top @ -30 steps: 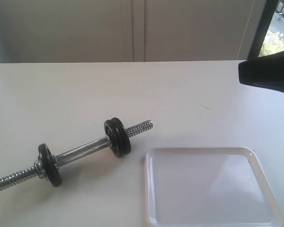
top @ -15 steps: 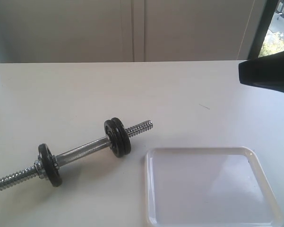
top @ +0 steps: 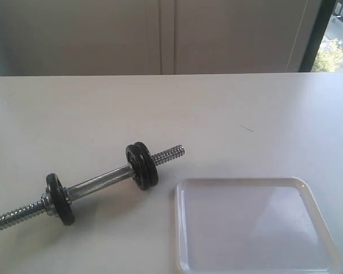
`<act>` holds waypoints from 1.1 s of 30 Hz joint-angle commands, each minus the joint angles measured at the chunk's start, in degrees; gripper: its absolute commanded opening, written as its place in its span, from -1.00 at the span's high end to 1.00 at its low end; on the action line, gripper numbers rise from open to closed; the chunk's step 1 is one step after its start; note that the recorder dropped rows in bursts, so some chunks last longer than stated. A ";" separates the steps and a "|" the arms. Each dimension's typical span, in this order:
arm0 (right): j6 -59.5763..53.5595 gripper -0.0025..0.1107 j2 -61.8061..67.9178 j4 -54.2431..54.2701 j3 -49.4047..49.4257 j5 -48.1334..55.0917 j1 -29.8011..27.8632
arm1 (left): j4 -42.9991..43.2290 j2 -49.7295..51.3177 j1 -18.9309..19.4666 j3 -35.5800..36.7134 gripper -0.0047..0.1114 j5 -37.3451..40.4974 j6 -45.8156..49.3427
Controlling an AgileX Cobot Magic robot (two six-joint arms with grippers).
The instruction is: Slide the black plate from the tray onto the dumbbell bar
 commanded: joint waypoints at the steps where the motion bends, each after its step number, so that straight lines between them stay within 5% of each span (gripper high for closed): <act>1: 0.06 0.96 -8.27 0.27 -0.05 0.19 -0.34 | -0.61 -0.29 0.00 0.20 0.92 -0.30 -0.32; 6: 7.01 0.96 -12.46 -2.83 1.26 -1.49 -0.57 | -0.61 -0.29 0.00 0.20 0.92 -0.30 -0.32; 10: 22.44 0.96 -14.54 -22.10 9.21 -4.70 -1.77 | -0.61 -0.29 0.00 0.20 0.92 -0.30 -0.32; 16: 22.52 0.96 -16.41 -29.67 21.49 -23.29 -4.20 | -0.61 -0.29 0.00 0.20 0.92 -0.30 -0.32; 33: 28.21 0.96 -16.76 -36.72 45.42 -36.15 -4.10 | -0.61 -0.29 0.00 0.20 0.92 -0.30 -0.32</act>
